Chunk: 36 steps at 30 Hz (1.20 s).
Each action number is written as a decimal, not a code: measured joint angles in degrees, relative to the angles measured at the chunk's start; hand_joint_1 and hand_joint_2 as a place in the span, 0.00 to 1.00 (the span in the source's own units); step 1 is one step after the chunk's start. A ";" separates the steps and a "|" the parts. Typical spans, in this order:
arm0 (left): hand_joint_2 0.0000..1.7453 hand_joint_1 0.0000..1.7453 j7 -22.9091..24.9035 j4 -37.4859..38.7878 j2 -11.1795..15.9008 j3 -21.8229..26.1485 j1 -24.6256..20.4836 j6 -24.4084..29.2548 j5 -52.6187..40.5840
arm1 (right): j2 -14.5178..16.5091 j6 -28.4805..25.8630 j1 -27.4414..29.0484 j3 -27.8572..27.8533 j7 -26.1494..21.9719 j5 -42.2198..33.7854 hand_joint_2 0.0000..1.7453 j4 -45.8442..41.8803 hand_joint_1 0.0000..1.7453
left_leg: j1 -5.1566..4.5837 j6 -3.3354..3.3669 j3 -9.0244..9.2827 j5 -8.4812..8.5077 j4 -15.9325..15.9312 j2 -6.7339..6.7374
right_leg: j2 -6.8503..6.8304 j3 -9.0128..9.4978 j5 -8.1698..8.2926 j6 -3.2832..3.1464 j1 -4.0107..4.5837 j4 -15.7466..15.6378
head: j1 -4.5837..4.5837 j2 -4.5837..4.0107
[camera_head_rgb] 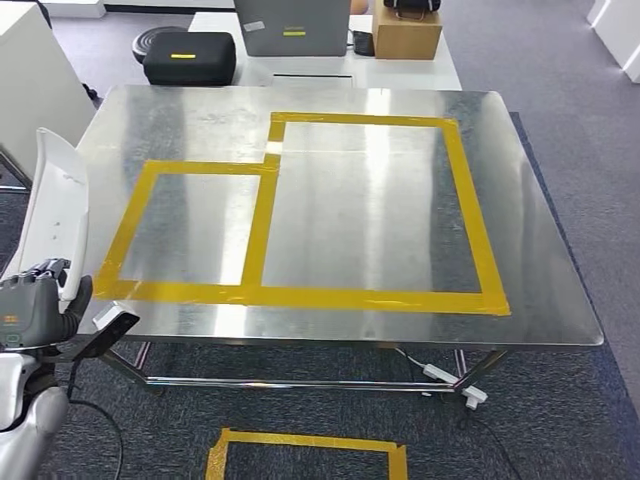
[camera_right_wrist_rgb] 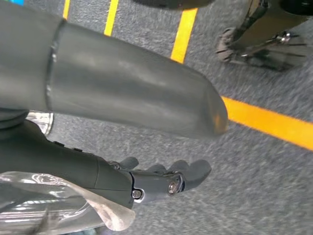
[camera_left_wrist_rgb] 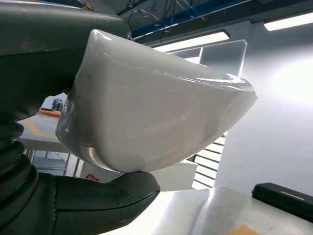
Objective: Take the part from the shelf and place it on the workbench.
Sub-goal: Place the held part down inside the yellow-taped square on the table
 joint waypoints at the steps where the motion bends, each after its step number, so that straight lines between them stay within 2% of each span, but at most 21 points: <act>1: 1.00 1.00 0.00 0.02 -0.04 -0.04 -0.06 0.00 0.00 | 0.00 0.01 0.02 0.07 0.00 0.00 0.00 0.00 0.00 | -0.04 0.16 -0.05 0.00 0.02 -0.29 | 0.59 -1.97 -1.80 0.01 0.01 3.99 | 0.04 0.01; 2: 1.00 1.00 0.00 0.05 -0.08 -0.09 -0.05 0.00 0.00 | 0.00 0.01 0.04 0.16 0.01 0.00 0.00 0.00 0.00 | -0.10 0.31 -0.08 -0.01 0.04 -0.61 | 0.91 -3.89 -3.05 -0.02 0.01 7.67 | 0.06 0.01; 3: 1.00 1.00 0.00 0.08 -0.09 -0.13 -0.03 0.00 0.00 | 0.00 0.01 0.10 0.24 0.03 0.00 0.00 0.01 0.00 | -0.15 0.35 -0.07 -0.02 0.06 -0.98 | 1.08 -5.13 -3.35 -0.07 0.02 9.88 | 0.06 0.01; 4: 1.00 1.00 0.00 0.11 -0.09 -0.16 0.00 -0.01 0.00 | -0.01 0.00 0.17 0.30 0.05 0.00 0.00 0.01 0.00 | -0.17 0.37 -0.04 -0.03 0.08 -1.41 | 1.19 -5.41 -2.51 -0.14 0.03 9.96 | 0.08 0.01; 5: 1.00 1.00 0.01 0.14 -0.09 -0.19 0.02 -0.01 0.00 | -0.01 -0.01 0.24 0.33 0.07 0.00 0.00 0.02 0.00 | -0.18 0.36 0.02 -0.05 0.10 -1.87 | 1.31 -4.58 -0.66 -0.26 0.02 7.77 | 0.07 0.01; 7: 1.00 1.00 0.06 0.15 -0.08 -0.22 -0.01 -0.04 0.01 | -0.03 -0.01 0.27 0.36 0.08 0.01 0.00 0.02 0.00 | -0.25 0.17 0.04 -0.15 0.27 -2.74 | 2.43 -1.09 3.40 -0.57 -0.10 -0.07 | 0.08 0.01; 8: 1.00 1.00 0.13 0.15 -0.07 -0.23 -0.06 -0.07 0.02 | -0.03 -0.01 0.21 0.36 0.07 0.00 0.00 0.02 0.00 | -0.29 -0.03 -0.09 -0.19 0.42 -3.13 | 3.09 0.46 4.47 -0.72 -0.18 -3.24 | 0.03 0.01; 9: 1.00 1.00 0.23 0.16 -0.04 -0.26 -0.13 -0.10 0.03 | -0.03 -0.02 0.16 0.37 0.05 -0.01 0.00 0.01 0.00 | -0.31 -0.32 -0.27 -0.18 0.52 -3.47 | 3.65 1.41 4.84 -0.85 -0.22 -5.09 | 0.01 0.01; 11: 1.00 1.00 0.50 0.21 0.00 -0.30 -0.21 -0.19 0.06 | -0.02 -0.03 0.07 0.40 0.02 -0.02 0.00 0.01 0.00 | -0.19 -0.95 -0.55 0.00 0.55 -4.09 | 3.59 1.94 4.68 -1.18 -0.17 -5.83 | -0.04 0.00; 13: 1.00 1.00 0.73 0.27 0.07 -0.32 -0.20 -0.31 0.07 | 0.01 -0.02 0.08 0.42 -0.05 -0.09 0.00 0.01 0.00 | -0.12 -1.46 -0.66 -0.29 0.96 -3.63 | 3.07 2.07 4.79 -1.60 -0.15 -6.04 | -0.14 0.00; 15: 1.00 1.00 0.86 0.32 0.16 -0.38 -0.38 -0.62 0.06 | 0.01 0.14 0.11 0.40 -0.24 -0.34 0.00 0.01 0.00 | -0.17 -0.56 -0.46 -0.64 1.04 -2.61 | 2.73 2.24 4.60 -1.70 -0.01 -5.96 | -0.38 0.01; 17: 1.00 1.00 0.91 0.44 0.22 -0.49 -0.51 -1.01 0.04 | -0.02 0.51 0.03 0.39 -0.48 -0.64 0.00 0.02 0.00 | -0.13 0.13 -0.10 -0.40 0.62 -2.34 | 2.59 2.33 4.31 -1.72 0.27 -5.72 | -0.55 0.01; 19: 1.00 1.00 0.92 0.65 0.23 -0.61 -0.48 -1.27 -0.01 | -0.02 0.98 -0.04 0.39 -0.60 -0.83 0.00 0.02 0.00 | -0.06 -0.59 0.01 -0.20 0.53 -2.35 | 2.48 2.36 4.25 -1.83 0.35 -5.70 | -0.59 0.00; 21: 1.00 1.00 0.92 0.89 0.24 -0.73 -0.51 -1.48 -0.08 | -0.02 1.21 -0.03 0.39 -0.62 -0.95 0.00 0.02 0.00 | -0.04 -0.92 0.04 -0.18 0.42 -2.34 | 2.44 2.34 4.25 -1.85 0.36 -5.66 | -0.59 0.00; 28: 1.00 1.00 0.92 1.54 0.24 -1.27 -0.57 -1.62 -0.11 | -0.04 1.21 -0.02 0.39 -0.62 -0.99 0.00 0.02 0.00 | -0.06 -1.30 0.00 -0.26 0.35 -2.33 | 2.44 2.35 4.18 -1.94 0.34 -5.64 | -0.55 0.00; 36: 1.00 1.00 0.92 1.76 0.24 -1.41 -0.62 -1.62 -0.11 | -0.04 1.21 -0.01 0.39 -0.62 -0.99 0.00 0.02 0.00 | -0.29 -1.30 -0.06 -0.30 0.41 -2.33 | 2.43 2.37 4.17 -1.92 0.12 -5.70 | -0.54 0.01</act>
